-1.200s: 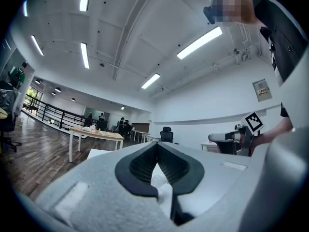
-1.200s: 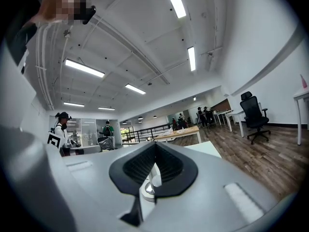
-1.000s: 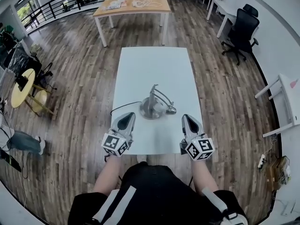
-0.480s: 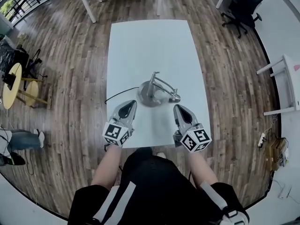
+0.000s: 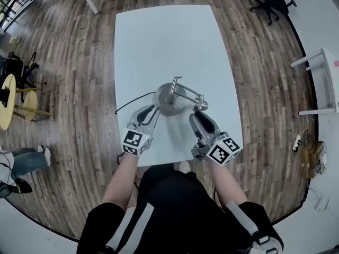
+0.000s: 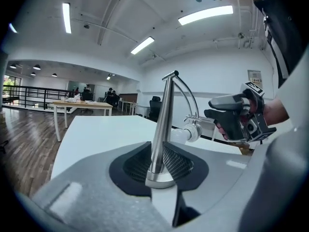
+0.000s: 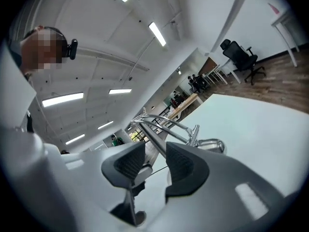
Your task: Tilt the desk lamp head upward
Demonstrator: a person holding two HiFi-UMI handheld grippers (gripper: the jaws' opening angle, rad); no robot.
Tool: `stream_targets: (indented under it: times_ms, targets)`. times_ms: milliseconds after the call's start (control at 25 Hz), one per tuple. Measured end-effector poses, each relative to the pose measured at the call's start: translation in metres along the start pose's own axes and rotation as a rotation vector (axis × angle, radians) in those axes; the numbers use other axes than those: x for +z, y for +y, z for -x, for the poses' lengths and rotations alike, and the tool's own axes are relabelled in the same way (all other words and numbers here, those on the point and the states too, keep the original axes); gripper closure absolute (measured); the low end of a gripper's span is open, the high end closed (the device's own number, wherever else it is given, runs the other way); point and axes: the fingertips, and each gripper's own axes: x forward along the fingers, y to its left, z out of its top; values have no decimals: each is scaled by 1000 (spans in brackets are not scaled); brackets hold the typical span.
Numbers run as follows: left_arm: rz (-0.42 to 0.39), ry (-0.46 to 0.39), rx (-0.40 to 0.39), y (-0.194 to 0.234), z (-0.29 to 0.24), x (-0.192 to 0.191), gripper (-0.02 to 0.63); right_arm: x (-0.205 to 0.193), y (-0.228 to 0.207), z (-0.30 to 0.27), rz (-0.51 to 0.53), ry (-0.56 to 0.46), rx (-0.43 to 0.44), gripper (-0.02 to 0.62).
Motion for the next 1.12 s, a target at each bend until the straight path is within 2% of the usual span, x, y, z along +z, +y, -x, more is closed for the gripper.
stream_targets:
  times_ms: [160, 320, 400, 520, 760, 960, 1120]
  targets:
    - [-41, 54, -51, -2, -17, -11, 523, -3, 6, -10, -182, -24, 71, 412]
    - [-99, 97, -78, 1, -27, -28, 522, 3, 0, -14, -446, -129, 134, 382]
    - [-116, 121, -80, 4, -29, -38, 519, 7, -7, -15, -571, -195, 140, 380]
    - [-137, 154, -81, 6, -32, -48, 460, 11, -17, -13, -722, -274, 142, 378]
    - [-143, 191, -119, 0, -37, -58, 457, 13, -37, -15, -991, -404, 133, 384]
    - [-145, 215, -145, -2, -38, -64, 457, 12, -46, -21, -1163, -493, 114, 423]
    - [-149, 226, -161, -3, -39, -70, 457, 7, -52, -23, -1228, -517, 73, 469]
